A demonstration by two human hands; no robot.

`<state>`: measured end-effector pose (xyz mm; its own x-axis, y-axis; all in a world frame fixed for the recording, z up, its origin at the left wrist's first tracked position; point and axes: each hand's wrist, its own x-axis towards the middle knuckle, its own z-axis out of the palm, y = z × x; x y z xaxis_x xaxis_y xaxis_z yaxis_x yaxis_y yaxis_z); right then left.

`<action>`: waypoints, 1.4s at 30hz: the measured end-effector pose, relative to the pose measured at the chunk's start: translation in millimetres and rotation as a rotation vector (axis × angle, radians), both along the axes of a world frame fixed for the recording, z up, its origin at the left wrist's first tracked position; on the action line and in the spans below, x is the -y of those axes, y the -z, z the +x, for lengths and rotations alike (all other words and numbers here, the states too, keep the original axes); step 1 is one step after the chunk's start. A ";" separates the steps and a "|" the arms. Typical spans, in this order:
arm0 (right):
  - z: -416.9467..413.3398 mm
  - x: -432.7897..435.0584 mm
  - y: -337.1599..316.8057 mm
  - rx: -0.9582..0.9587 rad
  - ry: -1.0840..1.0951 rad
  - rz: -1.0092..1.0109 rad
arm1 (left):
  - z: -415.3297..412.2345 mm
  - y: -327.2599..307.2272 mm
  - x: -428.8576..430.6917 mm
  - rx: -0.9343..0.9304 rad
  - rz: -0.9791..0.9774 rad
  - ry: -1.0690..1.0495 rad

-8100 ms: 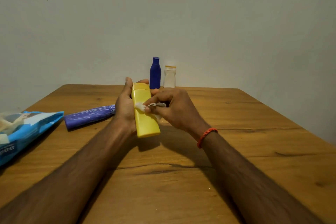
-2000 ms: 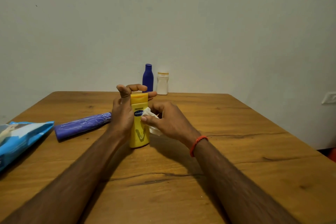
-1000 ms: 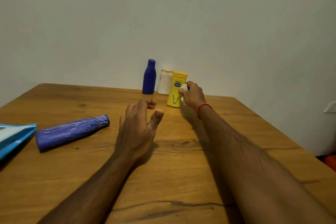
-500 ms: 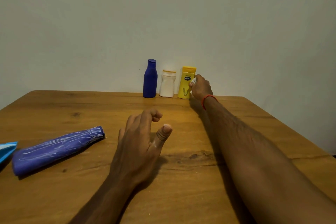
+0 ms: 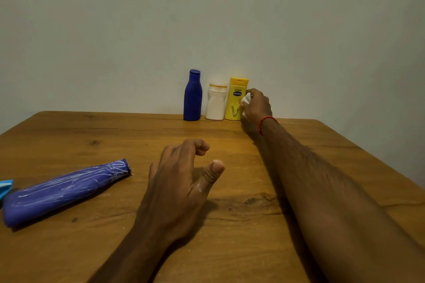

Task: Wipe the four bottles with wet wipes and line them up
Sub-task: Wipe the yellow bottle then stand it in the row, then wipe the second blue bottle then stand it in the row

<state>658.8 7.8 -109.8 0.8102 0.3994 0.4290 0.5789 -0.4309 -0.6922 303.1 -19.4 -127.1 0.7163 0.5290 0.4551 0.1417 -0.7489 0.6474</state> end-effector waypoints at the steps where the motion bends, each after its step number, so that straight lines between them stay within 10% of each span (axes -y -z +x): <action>1: -0.9 2.1 -0.3 -0.001 0.010 0.000 | 0.2 0.7 -0.6 -0.002 0.001 0.001; 30: -247.6 140.4 -14.0 -0.129 -0.326 0.288 | -16.6 -22.3 6.6 -0.061 0.436 -0.103; 35: -260.5 141.8 -3.8 0.030 -0.425 0.087 | -33.7 -47.9 -17.2 -0.322 0.684 -0.354; 42: -262.9 146.3 -7.6 0.148 -0.466 0.034 | -81.6 -66.2 -57.7 -0.904 0.446 -0.618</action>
